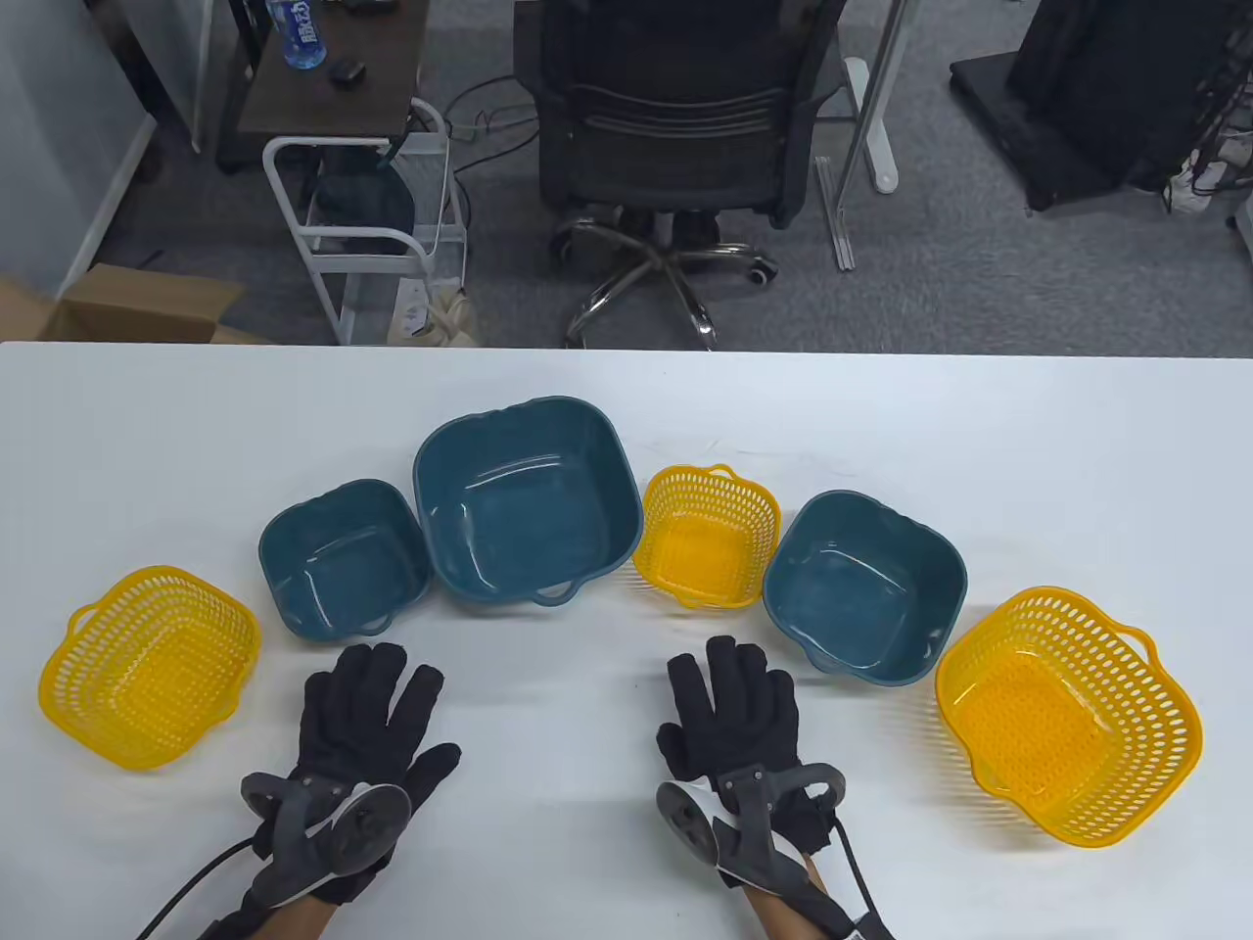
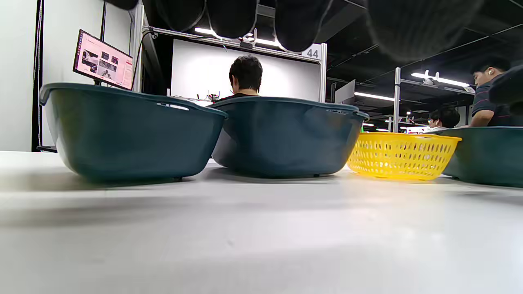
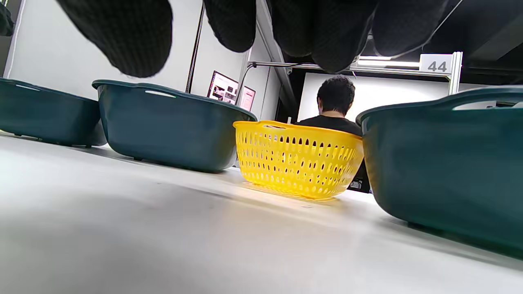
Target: Nest basins with drain baskets
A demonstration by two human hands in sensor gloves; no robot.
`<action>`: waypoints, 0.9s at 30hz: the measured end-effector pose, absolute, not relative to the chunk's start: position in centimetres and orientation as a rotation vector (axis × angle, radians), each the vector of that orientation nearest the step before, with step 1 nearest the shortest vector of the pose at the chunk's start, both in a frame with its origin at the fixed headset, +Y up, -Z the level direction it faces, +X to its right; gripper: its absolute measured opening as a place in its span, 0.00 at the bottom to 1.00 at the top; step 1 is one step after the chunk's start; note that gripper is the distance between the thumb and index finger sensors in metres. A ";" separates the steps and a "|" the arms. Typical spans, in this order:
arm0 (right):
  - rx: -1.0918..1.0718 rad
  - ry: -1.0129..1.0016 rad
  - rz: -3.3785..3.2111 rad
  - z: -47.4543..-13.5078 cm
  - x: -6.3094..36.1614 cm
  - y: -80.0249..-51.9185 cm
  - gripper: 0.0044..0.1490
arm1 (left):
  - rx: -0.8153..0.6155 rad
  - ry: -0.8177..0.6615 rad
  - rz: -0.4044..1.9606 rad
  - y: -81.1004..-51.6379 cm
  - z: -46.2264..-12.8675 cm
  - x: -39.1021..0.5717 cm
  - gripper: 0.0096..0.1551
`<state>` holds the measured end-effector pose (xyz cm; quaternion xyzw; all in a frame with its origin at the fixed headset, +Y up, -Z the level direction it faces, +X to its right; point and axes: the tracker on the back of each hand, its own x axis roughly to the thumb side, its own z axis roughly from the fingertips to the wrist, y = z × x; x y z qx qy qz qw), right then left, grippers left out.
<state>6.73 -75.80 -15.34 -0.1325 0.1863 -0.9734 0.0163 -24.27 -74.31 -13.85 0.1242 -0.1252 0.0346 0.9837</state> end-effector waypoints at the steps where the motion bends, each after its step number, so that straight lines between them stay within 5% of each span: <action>1: -0.413 0.581 -3.028 -15.3 6.7 -75.8 0.48 | 0.248 -0.252 0.069 -74.3 -13.8 -24.3 0.47; 19: -0.373 0.580 -3.051 -15.6 7.3 -75.6 0.49 | 0.240 -0.279 0.074 -74.4 -14.3 -23.9 0.49; 27: -0.368 0.585 -3.079 -15.8 7.6 -75.4 0.49 | 0.252 -0.310 -0.039 -72.2 -17.0 -21.3 0.53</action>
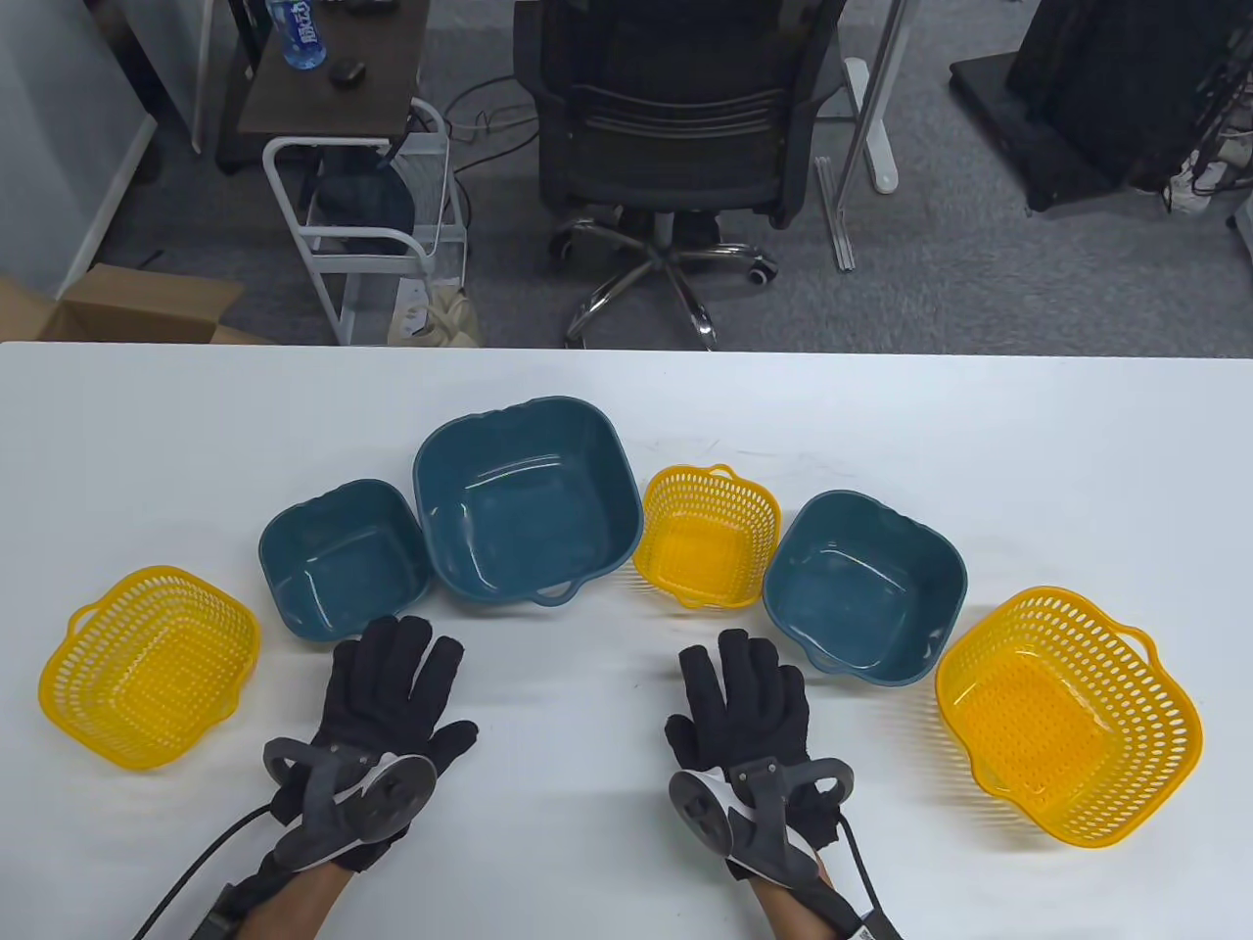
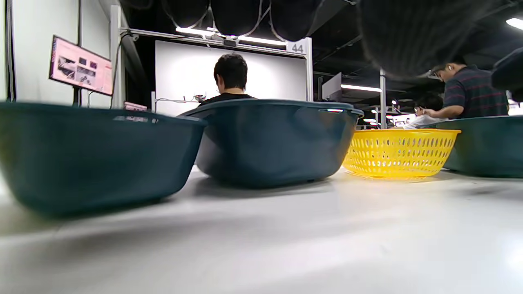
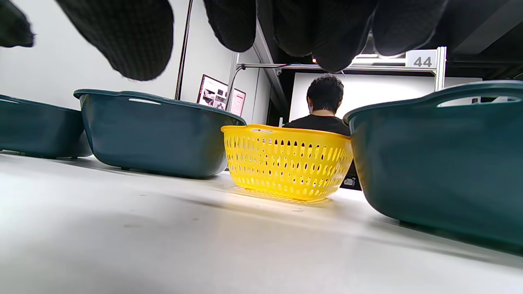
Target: Nest basins with drain baskets
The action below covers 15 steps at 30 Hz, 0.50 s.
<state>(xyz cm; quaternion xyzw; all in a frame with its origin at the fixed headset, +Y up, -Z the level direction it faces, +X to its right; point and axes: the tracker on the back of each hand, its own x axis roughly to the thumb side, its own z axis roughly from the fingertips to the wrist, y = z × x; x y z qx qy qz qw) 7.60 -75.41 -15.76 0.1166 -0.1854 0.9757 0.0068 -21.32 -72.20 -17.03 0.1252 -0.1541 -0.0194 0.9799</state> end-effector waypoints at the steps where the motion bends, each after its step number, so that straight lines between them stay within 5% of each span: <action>1: 0.366 -0.576 3.049 -15.7 7.6 -75.4 0.49 | 0.253 -0.312 -0.062 -71.9 -17.5 -20.9 0.53; 15: 0.412 -0.547 3.007 -15.5 7.2 -75.4 0.48 | 0.068 -0.392 -0.289 -72.8 -27.7 -16.4 0.49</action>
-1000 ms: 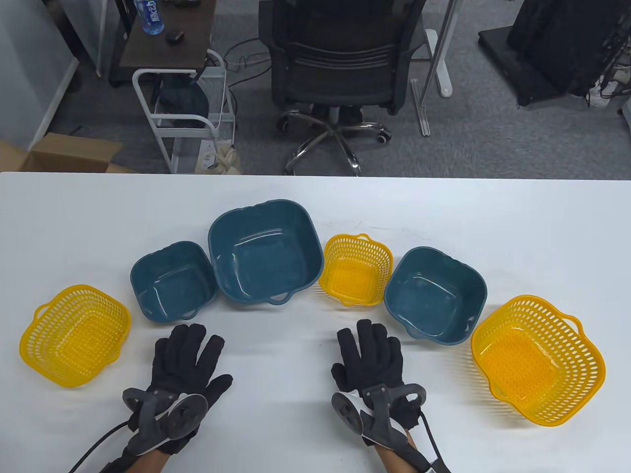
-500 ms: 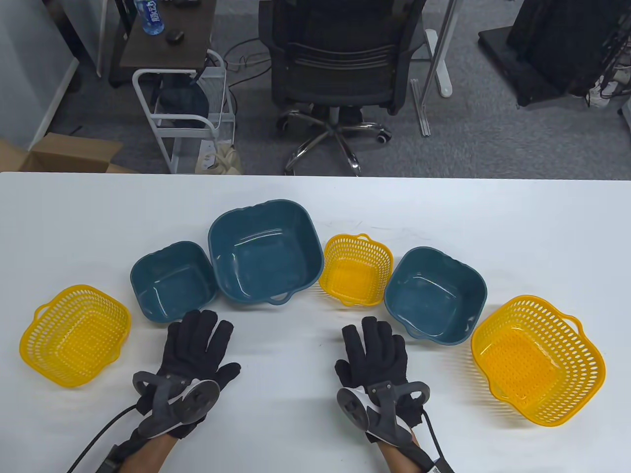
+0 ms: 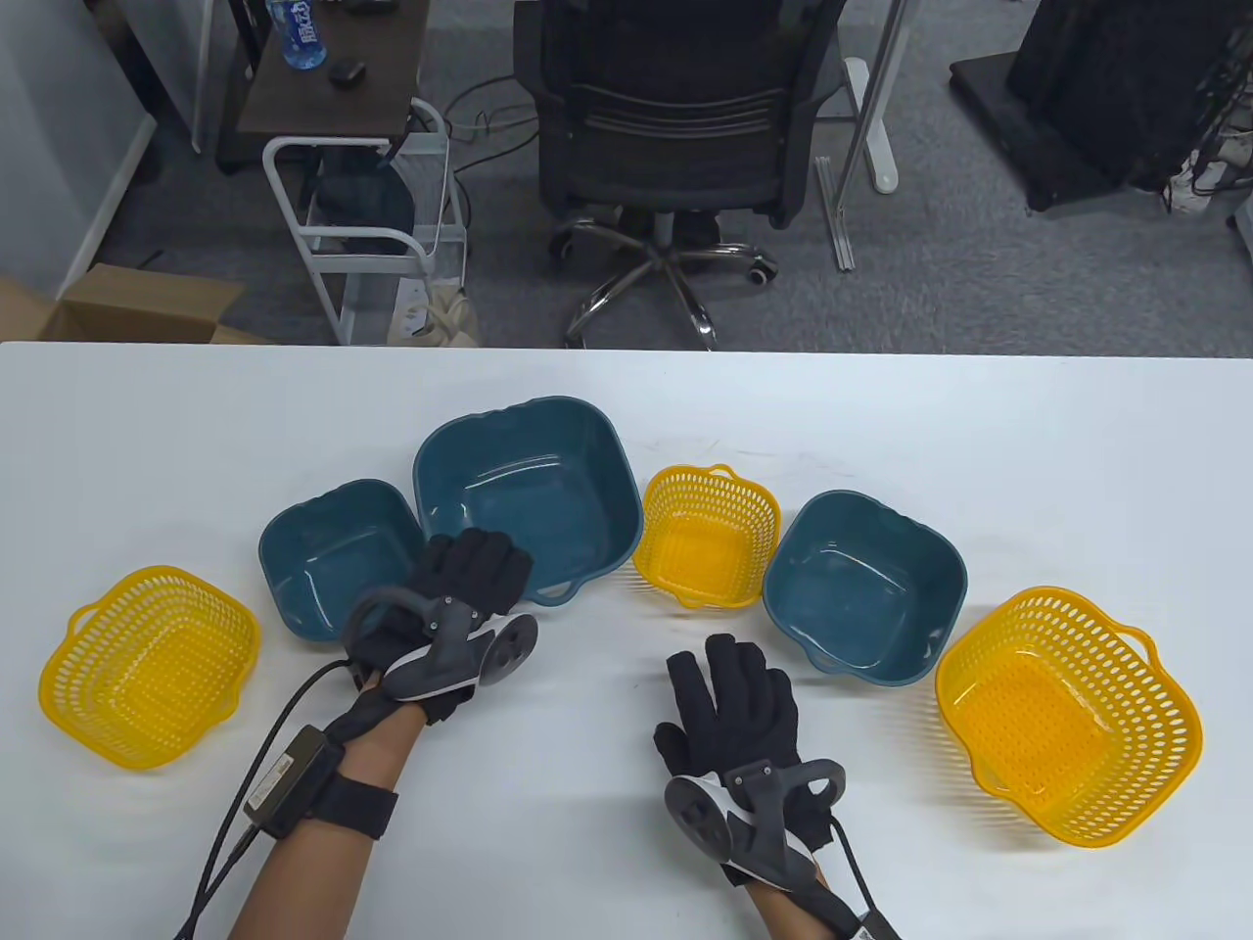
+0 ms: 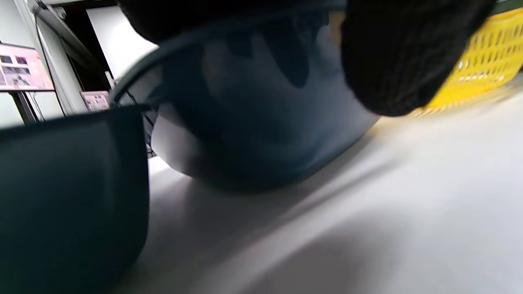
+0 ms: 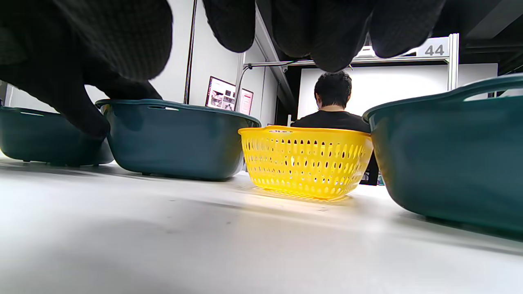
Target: Nest basins with drain baskets
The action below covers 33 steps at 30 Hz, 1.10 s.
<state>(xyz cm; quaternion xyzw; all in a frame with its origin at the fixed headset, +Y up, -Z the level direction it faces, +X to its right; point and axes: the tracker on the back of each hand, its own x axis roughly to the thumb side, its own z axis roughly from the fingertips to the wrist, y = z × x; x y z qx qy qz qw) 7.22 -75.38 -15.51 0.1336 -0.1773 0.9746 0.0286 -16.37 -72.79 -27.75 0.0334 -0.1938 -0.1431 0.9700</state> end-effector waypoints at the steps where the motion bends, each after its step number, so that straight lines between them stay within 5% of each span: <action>1: 0.411 -0.547 3.006 -15.5 7.2 -75.4 0.48 | 0.069 -0.393 -0.294 -72.9 -28.0 -16.3 0.47; 9: 0.404 -0.578 2.999 -15.4 7.5 -75.1 0.48 | 0.103 -0.454 -0.287 -73.1 -28.4 -16.1 0.29; 15: 0.393 -0.625 2.988 -15.3 7.8 -74.8 0.48 | 0.172 -0.481 -0.276 -71.5 -27.4 -16.2 0.30; 24: 0.369 -0.637 2.979 -15.2 8.6 -74.8 0.48 | 0.284 -0.570 -0.234 -67.8 -20.9 -18.3 0.29; 33: 0.357 -0.651 2.990 -15.2 8.6 -74.9 0.47 | 0.319 -0.700 -0.200 -71.6 -12.7 -18.6 0.29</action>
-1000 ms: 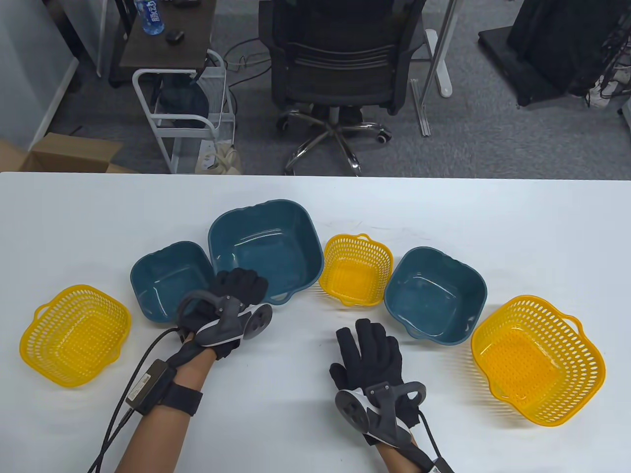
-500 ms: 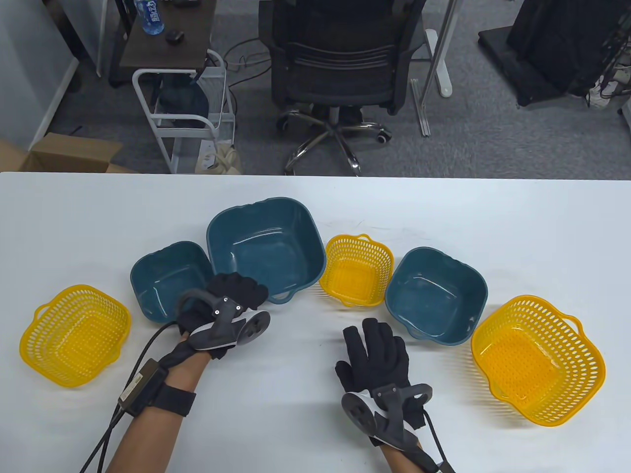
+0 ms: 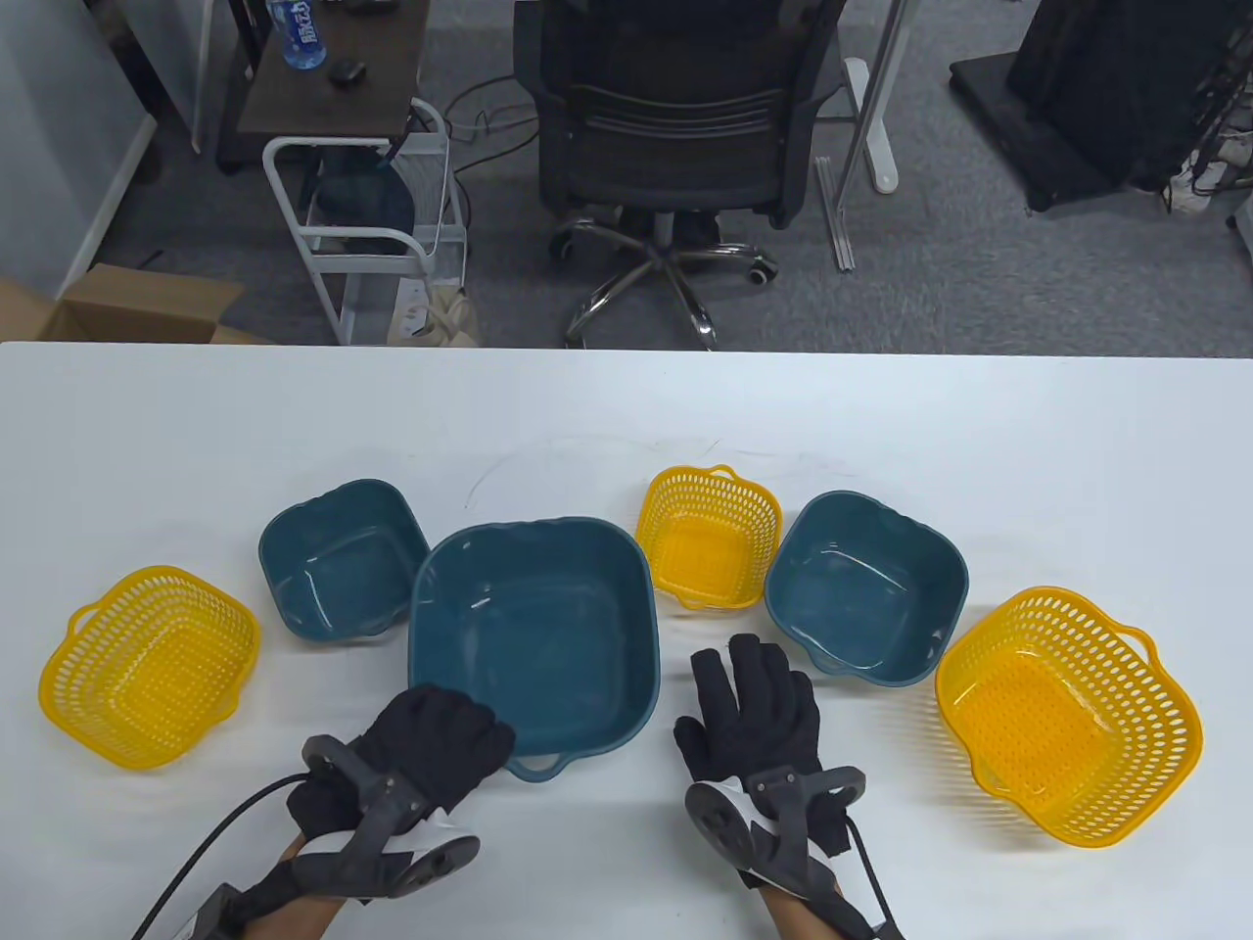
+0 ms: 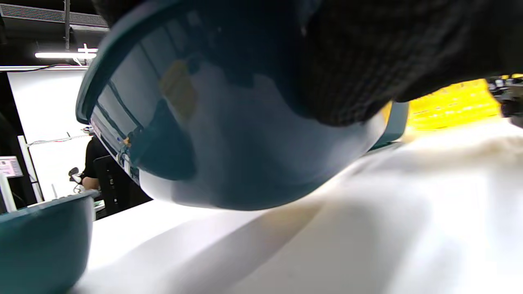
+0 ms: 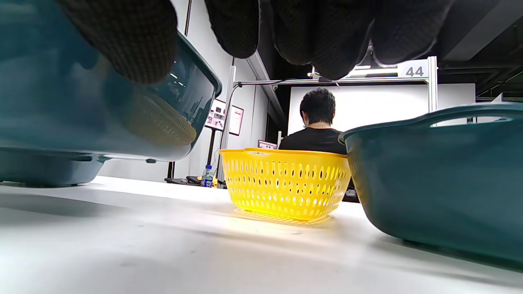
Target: Nest basins with drain baskets
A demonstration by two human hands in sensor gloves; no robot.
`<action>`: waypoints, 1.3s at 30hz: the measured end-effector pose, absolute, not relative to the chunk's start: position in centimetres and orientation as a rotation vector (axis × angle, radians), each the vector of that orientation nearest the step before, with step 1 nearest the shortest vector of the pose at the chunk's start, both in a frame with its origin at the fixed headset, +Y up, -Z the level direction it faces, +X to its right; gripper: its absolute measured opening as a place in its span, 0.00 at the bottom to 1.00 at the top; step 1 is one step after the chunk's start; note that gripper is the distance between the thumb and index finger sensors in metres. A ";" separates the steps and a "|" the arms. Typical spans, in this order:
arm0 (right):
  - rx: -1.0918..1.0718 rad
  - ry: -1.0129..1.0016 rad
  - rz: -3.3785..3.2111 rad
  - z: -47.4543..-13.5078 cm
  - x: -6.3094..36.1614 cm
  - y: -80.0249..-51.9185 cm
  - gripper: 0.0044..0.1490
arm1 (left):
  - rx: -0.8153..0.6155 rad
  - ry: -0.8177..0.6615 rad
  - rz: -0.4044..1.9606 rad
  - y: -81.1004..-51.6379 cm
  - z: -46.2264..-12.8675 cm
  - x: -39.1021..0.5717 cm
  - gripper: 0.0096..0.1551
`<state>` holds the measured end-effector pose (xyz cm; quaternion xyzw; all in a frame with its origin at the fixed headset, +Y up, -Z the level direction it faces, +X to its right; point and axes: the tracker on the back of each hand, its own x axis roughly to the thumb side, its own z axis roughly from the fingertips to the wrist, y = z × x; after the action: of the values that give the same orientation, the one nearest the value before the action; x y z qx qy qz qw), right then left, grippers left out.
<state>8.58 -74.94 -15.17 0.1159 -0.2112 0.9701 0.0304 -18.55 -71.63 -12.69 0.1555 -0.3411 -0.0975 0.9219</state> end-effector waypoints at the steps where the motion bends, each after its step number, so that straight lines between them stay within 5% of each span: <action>1: 0.355 -0.647 2.999 -15.2 8.6 -75.1 0.47 | 0.312 -0.704 -0.201 -72.1 -12.4 -18.4 0.29; 29: 0.287 -0.584 3.045 -15.5 9.3 -75.1 0.48 | 0.265 -0.681 -0.231 -74.2 -12.6 -18.5 0.31; 39: 0.253 -0.587 3.037 -15.4 9.8 -74.6 0.49 | 0.293 -0.628 -0.045 -72.1 -11.7 -21.4 0.48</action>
<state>9.82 -74.61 -15.42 0.0815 -0.1891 0.9784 0.0192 -21.44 -72.12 -11.71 0.1437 -0.3076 -0.0220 0.9404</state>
